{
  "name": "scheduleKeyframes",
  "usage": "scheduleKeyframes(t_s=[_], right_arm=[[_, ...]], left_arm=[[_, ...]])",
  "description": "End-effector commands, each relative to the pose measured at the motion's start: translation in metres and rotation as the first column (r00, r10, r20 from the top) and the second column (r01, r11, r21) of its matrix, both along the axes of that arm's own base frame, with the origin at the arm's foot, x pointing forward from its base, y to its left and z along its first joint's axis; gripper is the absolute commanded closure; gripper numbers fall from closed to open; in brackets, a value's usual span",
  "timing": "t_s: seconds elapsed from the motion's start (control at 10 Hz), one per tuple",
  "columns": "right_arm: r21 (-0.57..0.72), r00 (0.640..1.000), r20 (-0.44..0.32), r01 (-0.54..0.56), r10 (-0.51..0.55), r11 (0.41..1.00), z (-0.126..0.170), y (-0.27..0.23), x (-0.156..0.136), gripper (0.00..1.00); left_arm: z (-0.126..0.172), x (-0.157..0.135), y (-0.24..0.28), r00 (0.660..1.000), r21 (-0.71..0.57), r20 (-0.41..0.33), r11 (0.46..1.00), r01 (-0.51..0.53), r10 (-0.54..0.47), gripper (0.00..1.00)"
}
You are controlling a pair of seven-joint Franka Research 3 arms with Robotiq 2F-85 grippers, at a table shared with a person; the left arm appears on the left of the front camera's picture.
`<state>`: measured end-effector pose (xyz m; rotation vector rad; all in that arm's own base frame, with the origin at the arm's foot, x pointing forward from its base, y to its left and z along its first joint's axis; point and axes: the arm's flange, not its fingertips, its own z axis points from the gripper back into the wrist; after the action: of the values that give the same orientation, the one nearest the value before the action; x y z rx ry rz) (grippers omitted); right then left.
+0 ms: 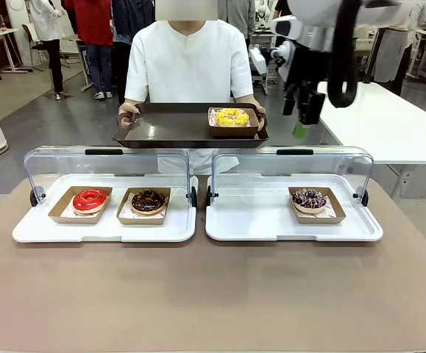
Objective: Provide the desired donut to the person.
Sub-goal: Place the picked Paper togo box onto the Handle tray extended by the person.
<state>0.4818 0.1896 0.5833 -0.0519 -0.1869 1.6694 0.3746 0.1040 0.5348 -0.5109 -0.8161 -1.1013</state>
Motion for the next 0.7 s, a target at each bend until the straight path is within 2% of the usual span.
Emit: scheduleKeyframes(t_s=[0.0, 0.2, 0.3, 0.6], right_arm=[[0.016, 1.000, 0.025, 0.012, -0.012, 1.000, -0.031, -0.013, -0.015, 0.00], [0.004, 0.999, 0.015, 0.049, -0.049, 0.999, -0.044, -0.019, -0.004, 0.00], [-0.003, 1.000, 0.000, 0.024, -0.024, 1.000, -0.026, -0.017, -0.011, 0.00], [-0.003, 1.000, 0.000, 0.024, -0.024, 1.000, -0.026, -0.017, -0.011, 0.00]], left_arm=[[0.001, 0.000, 0.001, 1.000, -0.010, 0.006, 1.000, 0.004, -0.004, 0.00], [0.001, 0.000, 0.001, 1.000, -0.010, 0.006, 1.000, 0.004, -0.004, 0.00], [0.001, 0.000, 0.001, 1.000, -0.010, 0.006, 1.000, 0.004, -0.004, 0.00], [0.001, 0.000, 0.001, 1.000, -0.010, 0.006, 1.000, 0.004, -0.004, 0.00]])
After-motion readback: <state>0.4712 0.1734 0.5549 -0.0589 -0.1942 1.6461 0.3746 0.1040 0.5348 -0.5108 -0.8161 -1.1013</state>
